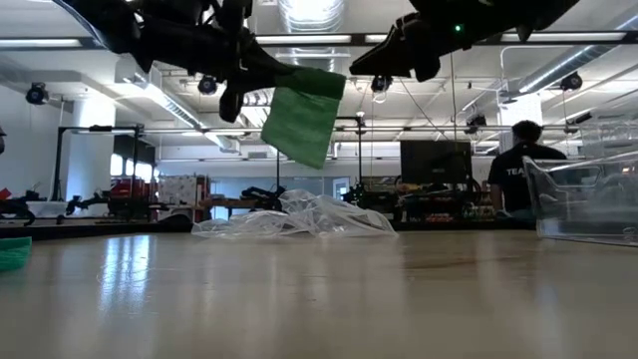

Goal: Roll bandage
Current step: Roll the green bandage

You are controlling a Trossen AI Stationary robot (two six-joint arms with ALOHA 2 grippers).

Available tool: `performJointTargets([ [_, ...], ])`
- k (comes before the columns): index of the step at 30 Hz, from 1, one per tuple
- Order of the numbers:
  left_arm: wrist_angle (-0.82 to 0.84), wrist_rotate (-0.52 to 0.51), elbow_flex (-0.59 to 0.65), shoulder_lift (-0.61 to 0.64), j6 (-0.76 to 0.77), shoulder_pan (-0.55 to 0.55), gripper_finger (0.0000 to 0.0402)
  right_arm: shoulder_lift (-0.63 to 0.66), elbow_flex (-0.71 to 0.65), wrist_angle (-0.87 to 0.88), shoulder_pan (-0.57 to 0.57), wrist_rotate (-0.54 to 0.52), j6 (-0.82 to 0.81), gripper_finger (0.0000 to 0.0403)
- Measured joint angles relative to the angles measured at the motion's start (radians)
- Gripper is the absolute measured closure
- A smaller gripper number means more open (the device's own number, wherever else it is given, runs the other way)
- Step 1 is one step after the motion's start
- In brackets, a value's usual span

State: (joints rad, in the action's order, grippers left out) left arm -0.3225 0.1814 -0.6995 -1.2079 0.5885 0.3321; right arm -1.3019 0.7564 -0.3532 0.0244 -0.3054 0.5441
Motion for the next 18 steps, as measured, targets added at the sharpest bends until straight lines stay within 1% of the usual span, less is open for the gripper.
performJointTargets([
  [5, -0.004, -0.063, -0.029, 0.0, -0.001, -0.002, 0.0361, -0.008, 0.002, -0.005, 0.003, -0.016, -0.029, 0.0218],
  [9, -0.011, -0.06, -0.047, 0.0, -0.01, -0.004, 0.0361, -0.005, 0.002, -0.003, 0.003, -0.084, -0.076, 0.0231],
  [12, -0.024, -0.033, -0.057, -0.001, -0.028, -0.01, 0.0361, -0.003, 0.002, -0.029, 0.003, -0.08, -0.116, 0.0238],
  [14, -0.038, -0.032, -0.059, -0.002, -0.03, -0.016, 0.0361, -0.004, 0.002, -0.05, 0.003, -0.057, -0.133, 0.0241],
  [18, -0.047, -0.032, -0.059, -0.002, -0.08, -0.035, 0.0361, -0.003, 0.003, -0.093, 0.003, -0.054, -0.149, 0.0242],
])
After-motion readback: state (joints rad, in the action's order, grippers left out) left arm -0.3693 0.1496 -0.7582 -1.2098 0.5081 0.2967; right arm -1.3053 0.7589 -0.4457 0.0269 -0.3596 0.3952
